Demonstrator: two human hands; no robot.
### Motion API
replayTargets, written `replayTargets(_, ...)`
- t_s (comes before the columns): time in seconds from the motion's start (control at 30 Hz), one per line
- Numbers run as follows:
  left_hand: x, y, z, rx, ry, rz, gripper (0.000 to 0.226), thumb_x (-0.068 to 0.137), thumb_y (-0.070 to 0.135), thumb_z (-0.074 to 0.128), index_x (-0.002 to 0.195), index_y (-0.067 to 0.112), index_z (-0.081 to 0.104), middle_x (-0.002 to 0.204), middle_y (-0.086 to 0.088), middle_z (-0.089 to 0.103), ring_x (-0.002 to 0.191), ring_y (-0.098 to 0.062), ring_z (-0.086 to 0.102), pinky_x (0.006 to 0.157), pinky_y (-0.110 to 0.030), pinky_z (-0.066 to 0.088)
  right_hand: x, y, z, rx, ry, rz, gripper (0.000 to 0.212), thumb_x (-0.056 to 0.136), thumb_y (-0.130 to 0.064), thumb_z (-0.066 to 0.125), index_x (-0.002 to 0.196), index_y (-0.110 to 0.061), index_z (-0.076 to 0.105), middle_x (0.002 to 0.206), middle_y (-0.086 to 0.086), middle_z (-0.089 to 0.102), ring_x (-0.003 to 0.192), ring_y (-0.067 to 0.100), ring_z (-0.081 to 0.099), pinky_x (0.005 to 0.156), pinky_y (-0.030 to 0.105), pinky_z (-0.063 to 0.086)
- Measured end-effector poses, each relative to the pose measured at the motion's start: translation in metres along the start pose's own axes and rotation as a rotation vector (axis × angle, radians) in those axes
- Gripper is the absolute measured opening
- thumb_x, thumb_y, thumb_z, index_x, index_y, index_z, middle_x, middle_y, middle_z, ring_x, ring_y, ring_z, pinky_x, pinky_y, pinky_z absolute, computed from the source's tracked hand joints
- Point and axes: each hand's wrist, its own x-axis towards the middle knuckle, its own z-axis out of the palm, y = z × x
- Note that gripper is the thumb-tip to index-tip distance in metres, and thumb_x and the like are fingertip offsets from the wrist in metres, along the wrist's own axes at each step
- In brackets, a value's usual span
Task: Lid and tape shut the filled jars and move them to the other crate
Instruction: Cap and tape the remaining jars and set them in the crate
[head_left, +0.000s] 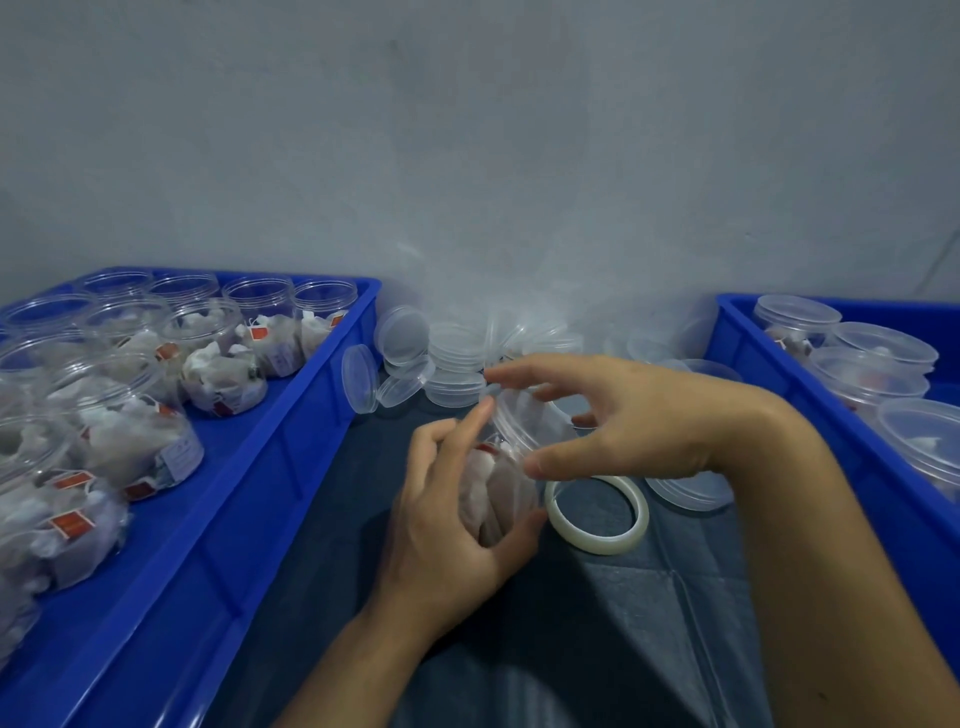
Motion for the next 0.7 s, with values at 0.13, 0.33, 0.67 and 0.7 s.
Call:
replayTargets(0.13, 0.002, -0.001, 0.001, -0.014, 0.020, -0.011, 0.089, 0.082, 0.068, 0.076, 0.159, 0.045, 0.038, 0.131, 0.016, 0.048, 0.120, -0.007, 0.062, 0.087, -0.006, 0.047, 0.003, 0.002, 0.000, -0.017, 0.030, 0.019, 0.069, 0.086, -0.049, 0.080, 0.144, -0.061, 0.046, 0.145, -0.033, 0.049, 0.133, 0.003, 0.052, 0.115, 0.036, 0.046)
replayTargets(0.33, 0.001, -0.004, 0.002, -0.034, 0.017, -0.051, 0.094, 0.077, 0.064, 0.080, 0.159, 0.048, 0.037, 0.131, 0.019, 0.048, 0.118, -0.001, 0.061, 0.086, -0.006, 0.047, 0.008, 0.006, 0.005, 0.013, 0.125, -0.011, 0.063, 0.078, -0.067, 0.078, 0.135, -0.064, 0.052, 0.130, -0.030, 0.058, 0.103, 0.000, 0.068, 0.099, 0.035, 0.056)
replayTargets(0.67, 0.001, -0.001, 0.001, -0.054, 0.009, -0.095, 0.099, 0.077, 0.060, 0.079, 0.163, 0.039, 0.035, 0.132, 0.019, 0.047, 0.117, 0.004, 0.060, 0.085, -0.004, 0.045, 0.017, 0.002, 0.013, -0.046, 0.212, 0.052, 0.081, 0.065, -0.089, 0.062, 0.137, -0.054, 0.049, 0.125, -0.028, 0.060, 0.102, -0.005, 0.062, 0.096, 0.035, 0.055)
replayTargets(0.7, 0.002, -0.001, 0.001, -0.041, 0.012, -0.088, 0.098, 0.078, 0.060, 0.079, 0.162, 0.040, 0.035, 0.132, 0.019, 0.047, 0.117, 0.003, 0.060, 0.085, -0.005, 0.046, 0.016, 0.003, 0.012, -0.047, 0.190, 0.048, 0.080, 0.067, -0.086, 0.065, 0.139, -0.055, 0.048, 0.128, -0.028, 0.058, 0.105, -0.004, 0.062, 0.099, 0.035, 0.054)
